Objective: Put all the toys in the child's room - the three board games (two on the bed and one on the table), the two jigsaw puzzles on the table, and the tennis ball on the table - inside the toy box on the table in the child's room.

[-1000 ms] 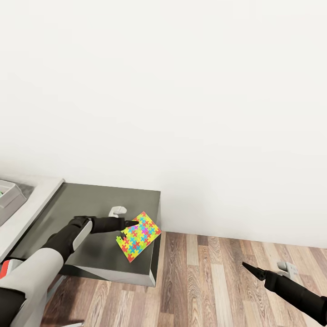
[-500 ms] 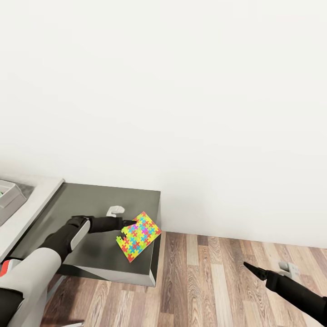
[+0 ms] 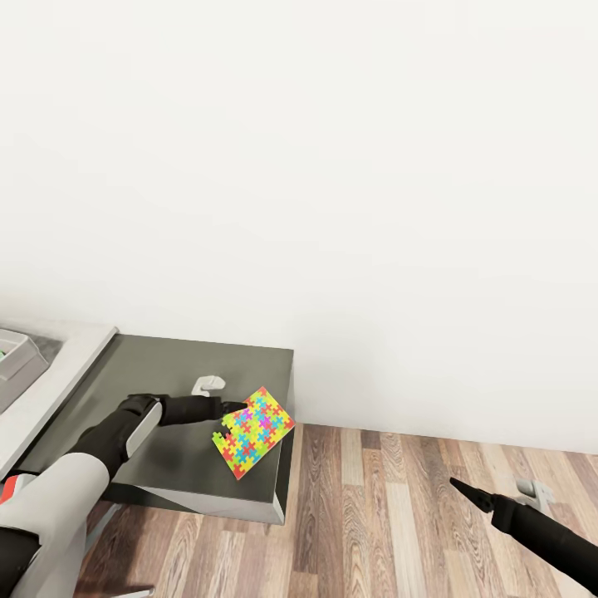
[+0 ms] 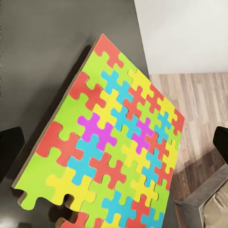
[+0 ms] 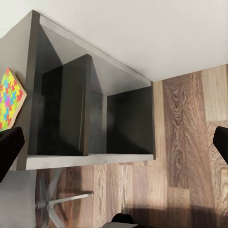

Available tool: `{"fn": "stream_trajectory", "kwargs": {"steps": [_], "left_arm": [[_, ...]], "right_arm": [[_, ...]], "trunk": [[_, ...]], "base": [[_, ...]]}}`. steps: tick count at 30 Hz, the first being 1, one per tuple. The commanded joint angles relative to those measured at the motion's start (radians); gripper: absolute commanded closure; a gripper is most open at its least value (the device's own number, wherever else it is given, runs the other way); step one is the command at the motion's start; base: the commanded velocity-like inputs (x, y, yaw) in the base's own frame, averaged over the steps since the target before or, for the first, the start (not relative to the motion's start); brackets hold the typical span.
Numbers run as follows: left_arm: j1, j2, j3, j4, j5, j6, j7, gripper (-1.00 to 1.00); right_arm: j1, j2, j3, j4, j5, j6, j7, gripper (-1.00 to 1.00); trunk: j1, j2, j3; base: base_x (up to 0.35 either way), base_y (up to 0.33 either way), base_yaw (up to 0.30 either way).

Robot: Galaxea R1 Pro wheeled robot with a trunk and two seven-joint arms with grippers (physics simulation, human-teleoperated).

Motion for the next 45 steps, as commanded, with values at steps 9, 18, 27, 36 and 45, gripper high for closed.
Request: {"fn": "stream_trajectory", "kwargs": {"steps": [9,18,27,36,45], "left_arm": [[-0.001,0.0,-0.005,-0.001,0.01,0.008,0.002,-1.0],[0.0,0.0,-0.007,-0.001,0.01,0.005,-0.001,-1.0],[0.0,0.0,-0.009,-0.001,0.01,0.004,-0.001,-1.0],[0.0,0.0,-0.008,-0.001,0.01,0.004,-0.007,-1.0],[0.0,0.0,-0.009,-0.001,0.01,0.004,-0.007,-1.0]], "right_arm": [[-0.001,0.0,-0.001,0.0,-0.002,0.006,0.008,-1.0],[-0.001,0.0,-0.002,0.0,-0.002,0.006,0.009,-1.0],[-0.001,0.001,-0.002,0.001,-0.002,0.006,0.009,-1.0],[-0.001,0.0,-0.002,0.001,-0.002,0.006,0.009,-1.0],[-0.001,0.0,-0.003,0.001,-0.002,0.006,0.009,-1.0]], "trunk": [[0.001,-0.002,-0.002],[0.001,-0.002,-0.009],[0.001,-0.002,-0.023],[0.001,-0.002,-0.038],[0.001,-0.002,-0.052]], "base": [[0.0,0.0,0.0],[0.0,0.0,0.0],[0.0,-0.054,0.0],[0.0,-0.065,0.0],[-0.001,-0.003,0.0]]}}
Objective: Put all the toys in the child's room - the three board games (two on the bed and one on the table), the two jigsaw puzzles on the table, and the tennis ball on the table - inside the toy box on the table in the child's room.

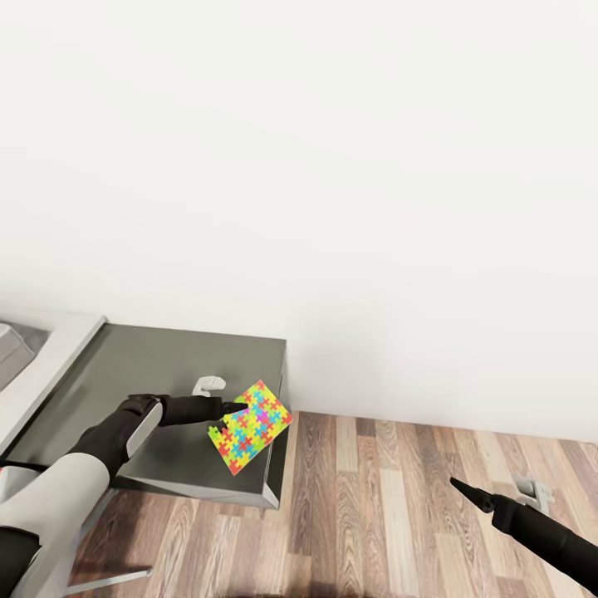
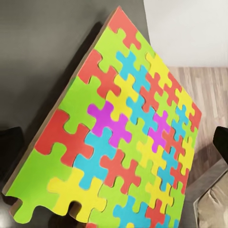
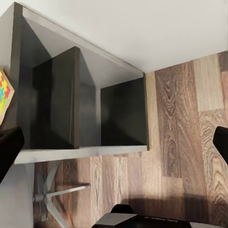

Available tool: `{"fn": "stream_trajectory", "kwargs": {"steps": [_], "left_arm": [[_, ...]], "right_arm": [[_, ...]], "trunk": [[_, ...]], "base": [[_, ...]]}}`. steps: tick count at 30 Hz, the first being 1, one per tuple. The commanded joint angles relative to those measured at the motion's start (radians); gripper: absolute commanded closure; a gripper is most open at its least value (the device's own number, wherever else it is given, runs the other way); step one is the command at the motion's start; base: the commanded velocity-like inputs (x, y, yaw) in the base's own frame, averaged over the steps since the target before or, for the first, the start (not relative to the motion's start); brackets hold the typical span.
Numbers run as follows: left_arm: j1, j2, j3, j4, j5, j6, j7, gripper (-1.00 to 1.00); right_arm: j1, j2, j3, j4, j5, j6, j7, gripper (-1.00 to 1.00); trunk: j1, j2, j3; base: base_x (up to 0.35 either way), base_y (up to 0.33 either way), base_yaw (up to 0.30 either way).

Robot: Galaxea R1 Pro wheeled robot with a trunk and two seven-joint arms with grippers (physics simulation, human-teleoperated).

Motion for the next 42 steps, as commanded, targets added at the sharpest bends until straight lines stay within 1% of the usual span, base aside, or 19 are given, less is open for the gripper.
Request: {"fn": "stream_trajectory", "kwargs": {"steps": [1,6,15,17,20,24,26,28,29,30,31,34,35,36,37,39,40,41,42], "left_arm": [[-0.001,0.001,-0.005,-0.001,0.01,0.007,0.002,-1.0],[-0.001,0.001,-0.005,-0.001,0.01,0.007,0.002,-1.0],[-0.001,0.004,0.0,-0.005,0.01,0.008,0.001,-1.0],[-0.002,0.006,0.002,-0.012,0.01,0.008,0.0,-1.0],[-0.002,0.013,0.015,-0.037,0.011,0.009,-0.001,-1.0],[-0.002,0.034,0.055,-0.096,0.018,0.022,-0.003,-1.0],[-0.001,0.047,0.086,-0.143,0.021,0.056,-0.004,-1.0],[0.0,0.064,0.122,-0.203,0.022,0.107,-0.007,-1.0],[0.001,0.073,0.142,-0.237,0.023,0.131,-0.017,-1.0],[0.002,0.079,0.152,-0.254,0.023,0.142,-0.024,-1.0],[0.005,0.091,0.172,-0.285,0.023,0.164,-0.043,-1.0],[0.009,0.114,0.206,-0.324,0.023,0.204,-0.098,-1.0],[0.011,0.125,0.22,-0.334,0.022,0.218,-0.13,-1.0],[0.012,0.131,0.227,-0.338,0.022,0.223,-0.147,-1.0],[0.013,0.146,0.239,-0.343,0.023,0.231,-0.183,-1.0],[0.015,0.159,0.249,-0.347,0.023,0.236,-0.222,-1.0],[0.021,0.172,0.256,-0.35,0.023,0.24,-0.264,-1.0],[0.025,0.178,0.259,-0.351,0.023,0.243,-0.286,-1.0],[0.036,0.189,0.262,-0.353,0.022,0.246,-0.331,-1.0]], "right_arm": [[-0.001,0.0,-0.001,0.0,-0.002,0.006,0.002,-1.0],[-0.001,0.0,-0.003,0.0,-0.002,0.006,0.002,-1.0],[-0.001,0.0,-0.006,0.0,-0.002,0.006,0.003,-1.0],[-0.001,0.0,-0.006,0.0,-0.002,0.006,0.004,-1.0],[-0.001,0.0,-0.006,-0.001,-0.002,0.006,0.004,-1.0],[-0.001,0.0,-0.006,0.0,-0.002,0.006,0.004,-1.0],[-0.001,0.0,-0.006,0.0,-0.002,0.005,0.004,-1.0],[-0.001,0.0,-0.006,0.0,-0.002,0.005,0.004,-1.0],[-0.001,0.0,-0.006,0.0,-0.002,0.005,0.004,-1.0],[-0.001,0.0,-0.006,0.0,-0.002,0.004,0.004,-1.0],[-0.001,0.0,-0.006,0.0,-0.002,0.004,0.005,-1.0],[-0.001,0.0,-0.006,0.0,-0.003,0.004,0.005,-1.0],[-0.001,0.0,-0.006,0.0,-0.003,0.004,0.005,-1.0],[-0.001,0.001,-0.006,0.0,-0.003,0.003,0.005,-1.0],[-0.001,0.003,-0.006,0.0,-0.004,0.002,0.006,-1.0],[-0.001,0.005,-0.006,0.0,-0.003,0.0,0.008,-1.0],[-0.001,0.006,-0.005,0.0,-0.003,-0.002,0.009,-1.0],[-0.001,0.007,-0.005,0.0,-0.003,-0.003,0.009,-1.0],[-0.001,0.008,-0.004,0.0,-0.003,-0.005,0.01,-1.0]], "trunk": [[0.0,-0.002,-0.003],[0.0,-0.002,-0.008],[0.0,-0.002,-0.009],[0.0,-0.002,-0.009],[0.0,-0.002,-0.009],[0.0,-0.002,-0.009],[0.0,-0.002,-0.009],[0.0,-0.002,-0.009],[0.0,-0.002,-0.009],[0.0,-0.002,-0.009],[0.0,-0.002,-0.009],[0.0,-0.002,-0.009],[0.0,-0.002,-0.009],[0.0,-0.002,-0.009],[0.0,-0.002,-0.009],[0.0,-0.002,-0.009],[0.0,-0.002,-0.009],[0.0,-0.002,-0.009],[0.0,-0.002,-0.009]], "base": [[-0.035,-0.067,0.0],[-0.059,-0.131,0.0],[-0.009,-0.022,0.0],[-0.001,-0.002,0.0],[0.0,-0.001,0.0],[0.0,0.0,0.0],[0.0,0.0,0.0],[0.0,0.0,0.0],[0.0,0.0,0.0],[0.0,0.0,0.0],[0.0,0.0,0.0],[0.0,0.0,0.0],[0.0,0.0,0.0],[0.0,0.0,0.0],[0.0,0.0,0.0],[0.0,0.0,0.0],[0.0,0.0,0.0],[0.0,0.0,0.0],[0.0,0.0,0.0]]}}
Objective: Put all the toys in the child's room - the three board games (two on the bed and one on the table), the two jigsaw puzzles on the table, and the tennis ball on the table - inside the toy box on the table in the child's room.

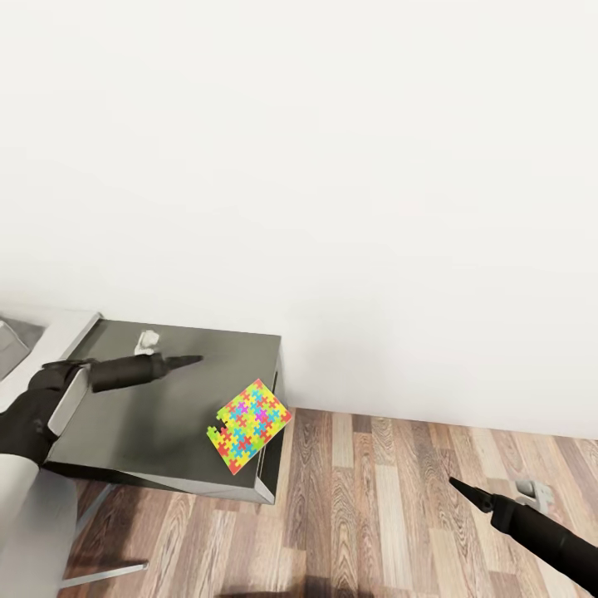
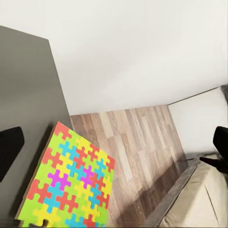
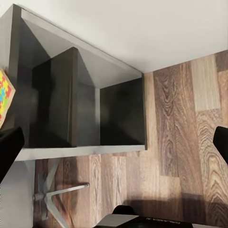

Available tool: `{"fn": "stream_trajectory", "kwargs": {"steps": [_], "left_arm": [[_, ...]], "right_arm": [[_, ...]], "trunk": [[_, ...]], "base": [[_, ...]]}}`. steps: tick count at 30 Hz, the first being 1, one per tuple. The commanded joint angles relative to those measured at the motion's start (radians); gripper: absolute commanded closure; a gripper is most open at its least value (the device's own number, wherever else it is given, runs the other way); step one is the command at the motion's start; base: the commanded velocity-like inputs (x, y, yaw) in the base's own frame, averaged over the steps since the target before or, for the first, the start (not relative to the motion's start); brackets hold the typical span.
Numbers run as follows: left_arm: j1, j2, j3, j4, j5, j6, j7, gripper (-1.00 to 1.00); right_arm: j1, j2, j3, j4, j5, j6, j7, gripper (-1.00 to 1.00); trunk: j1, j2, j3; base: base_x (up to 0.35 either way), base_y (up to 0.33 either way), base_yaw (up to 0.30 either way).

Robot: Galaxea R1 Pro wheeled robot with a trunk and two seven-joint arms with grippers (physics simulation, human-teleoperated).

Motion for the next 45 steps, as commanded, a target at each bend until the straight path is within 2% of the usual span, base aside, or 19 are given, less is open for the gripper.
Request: {"fn": "stream_trajectory", "kwargs": {"steps": [1,3,5,7,8,11,14,16,18,20,22,23,25,27,30,32,36,39,45], "left_arm": [[0.006,0.006,-0.001,-0.001,0.007,0.008,-0.025,-1.0],[0.024,0.016,0.001,-0.003,0.007,0.01,-0.077,-1.0],[0.074,0.038,0.004,-0.018,0.007,0.011,-0.202,-1.0],[0.102,0.046,0.005,-0.035,0.007,0.012,-0.271,-1.0],[0.134,0.051,0.005,-0.06,0.007,0.014,-0.339,-1.0],[0.227,0.056,0.006,-0.139,0.003,0.019,-0.455,-1.0],[0.328,0.056,0.007,-0.212,0.004,0.019,-0.463,-1.0],[0.363,0.057,0.017,-0.239,0.006,0.02,-0.463,-1.0],[0.378,0.056,0.045,-0.253,0.009,0.02,-0.463,-1.0],[0.388,0.05,0.078,-0.27,0.011,0.02,-0.463,-1.0],[0.394,0.047,0.091,-0.29,0.012,0.024,-0.463,-1.0],[0.395,0.047,0.093,-0.293,0.012,0.025,-0.463,-1.0],[0.398,0.047,0.099,-0.301,0.012,0.028,-0.463,-1.0],[0.399,0.047,0.102,-0.304,0.012,0.03,-0.463,-1.0],[0.404,0.047,0.105,-0.31,0.012,0.031,-0.463,-1.0],[0.406,0.047,0.105,-0.312,0.012,0.031,-0.463,-1.0],[0.407,0.047,0.106,-0.315,0.012,0.031,-0.463,-1.0],[0.408,0.047,0.107,-0.315,0.012,0.031,-0.463,-1.0],[0.408,0.047,0.107,-0.313,0.012,0.031,-0.463,-1.0]], "right_arm": [[-0.001,0.0,-0.001,0.0,-0.003,0.005,0.002,-1.0],[-0.001,0.001,0.0,0.0,-0.003,0.004,0.002,-1.0],[-0.001,0.002,0.003,0.0,-0.002,0.003,0.003,-1.0],[-0.001,0.002,0.004,0.0,-0.001,0.003,0.003,-1.0],[-0.001,0.002,0.005,0.0,-0.001,0.003,0.004,-1.0],[-0.001,0.003,0.009,0.0,0.0,0.005,0.004,-1.0],[-0.001,0.004,0.017,0.002,0.0,0.008,0.004,-1.0],[-0.001,0.004,0.038,0.013,0.0,0.011,0.002,-1.0],[-0.005,0.005,0.068,0.026,0.0,0.013,0.001,-1.0],[-0.021,0.006,0.133,0.04,-0.002,0.017,-0.003,-1.0],[-0.071,0.007,0.192,0.071,-0.008,0.028,-0.004,-1.0],[-0.091,0.007,0.202,0.084,-0.013,0.032,-0.004,-1.0],[-0.181,0.018,0.227,0.165,-0.041,0.061,-0.006,-1.0],[-0.244,0.034,0.238,0.265,-0.056,0.076,-0.004,-1.0],[-0.353,0.054,0.247,0.485,-0.067,0.06,0.001,-1.0],[-0.399,0.058,0.248,0.55,-0.068,0.036,0.002,-1.0],[-0.454,0.069,0.25,0.605,-0.065,0.016,-0.007,-1.0],[-0.475,0.104,0.271,0.62,-0.056,0.005,-0.025,-1.0],[-0.503,0.147,0.316,0.697,-0.058,-0.005,-0.195,-1.0]], "trunk": [[0.001,-0.002,-0.001],[0.001,-0.002,-0.001],[0.001,-0.002,-0.001],[0.001,-0.002,-0.001],[0.001,-0.002,-0.001],[0.001,-0.002,-0.001],[0.001,-0.002,-0.001],[0.001,-0.002,-0.001],[0.001,-0.002,-0.001],[0.001,-0.002,-0.001],[0.001,-0.002,-0.001],[0.001,-0.002,-0.001],[0.001,-0.002,-0.001],[0.001,-0.002,-0.001],[0.001,-0.002,-0.001],[0.001,-0.002,-0.001],[0.001,-0.002,-0.001],[0.001,-0.002,-0.001],[0.001,-0.002,-0.001]], "base": [[0.0,0.0,0.0],[0.0,0.0,0.0],[0.0,0.0,0.0],[0.0,0.0,0.0],[0.0,0.0,0.0],[0.0,0.0,0.0],[0.0,0.0,0.0],[0.0,0.0,0.0],[0.0,0.0,0.0],[0.0,0.0,0.0],[0.0,0.0,0.0],[0.0,0.0,0.0],[0.0,0.0,0.0],[0.0,0.0,0.0],[0.0,0.0,0.0],[0.0,0.0,0.0],[0.0,0.0,0.0],[0.002,0.002,0.0],[0.057,0.044,0.0]]}}
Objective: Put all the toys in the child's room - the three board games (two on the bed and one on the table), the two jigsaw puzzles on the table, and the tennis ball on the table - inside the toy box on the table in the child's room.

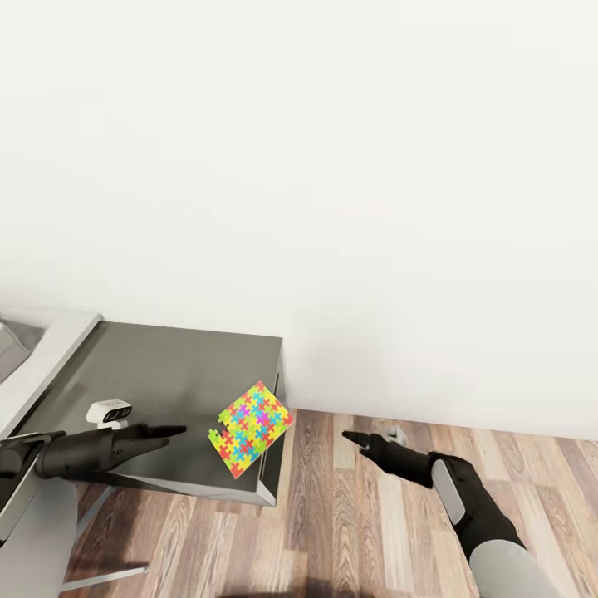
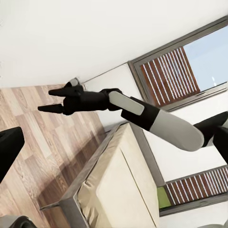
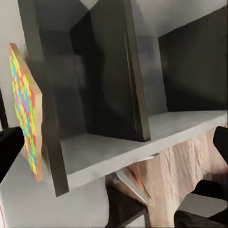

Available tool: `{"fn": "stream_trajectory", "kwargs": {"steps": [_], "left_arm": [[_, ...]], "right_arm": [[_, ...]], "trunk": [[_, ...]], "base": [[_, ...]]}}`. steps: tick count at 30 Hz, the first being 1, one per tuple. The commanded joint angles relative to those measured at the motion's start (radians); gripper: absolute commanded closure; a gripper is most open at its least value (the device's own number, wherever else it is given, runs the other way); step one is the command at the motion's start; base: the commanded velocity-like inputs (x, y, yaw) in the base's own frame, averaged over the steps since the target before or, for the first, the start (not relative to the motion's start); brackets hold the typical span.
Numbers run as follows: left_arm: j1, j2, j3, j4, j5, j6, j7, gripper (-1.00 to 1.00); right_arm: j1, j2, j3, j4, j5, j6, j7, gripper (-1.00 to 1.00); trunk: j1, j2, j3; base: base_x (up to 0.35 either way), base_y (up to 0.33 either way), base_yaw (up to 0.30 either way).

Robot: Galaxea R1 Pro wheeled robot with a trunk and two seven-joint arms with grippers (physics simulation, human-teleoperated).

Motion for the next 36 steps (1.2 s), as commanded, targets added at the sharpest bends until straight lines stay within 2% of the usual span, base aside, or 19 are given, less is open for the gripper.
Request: {"fn": "stream_trajectory", "kwargs": {"steps": [1,6,9,25,36], "left_arm": [[0.0,0.0,0.0,0.0,0.0,0.011,-0.003,-1.0],[0.0,0.001,-0.001,0.0,0.0,0.011,-0.003,-1.0],[0.0,0.0,-0.001,-0.001,0.001,0.011,-0.003,-1.0],[0.001,-0.001,-0.001,-0.004,0.001,0.011,-0.003,-1.0],[0.001,-0.001,-0.001,-0.004,0.001,0.01,-0.003,-1.0]], "right_arm": [[-0.003,0.005,-0.001,0.005,-0.003,0.006,-0.008,-1.0],[-0.009,0.049,0.006,0.021,-0.005,0.008,-0.038,-1.0],[-0.01,0.062,0.008,0.023,-0.004,0.009,-0.042,-1.0],[-0.011,0.067,0.009,0.023,-0.007,0.014,-0.036,-1.0],[-0.011,0.068,0.016,0.019,-0.006,0.014,-0.002,-1.0]], "trunk": [[0.001,-0.002,-0.001],[0.001,-0.002,-0.001],[0.001,-0.002,-0.001],[0.001,-0.002,-0.001],[0.001,-0.002,-0.001]], "base": [[0.025,0.019,0.0],[0.011,0.008,0.0],[0.099,0.076,0.0],[0.052,0.063,0.0],[0.041,0.059,0.0]]}}
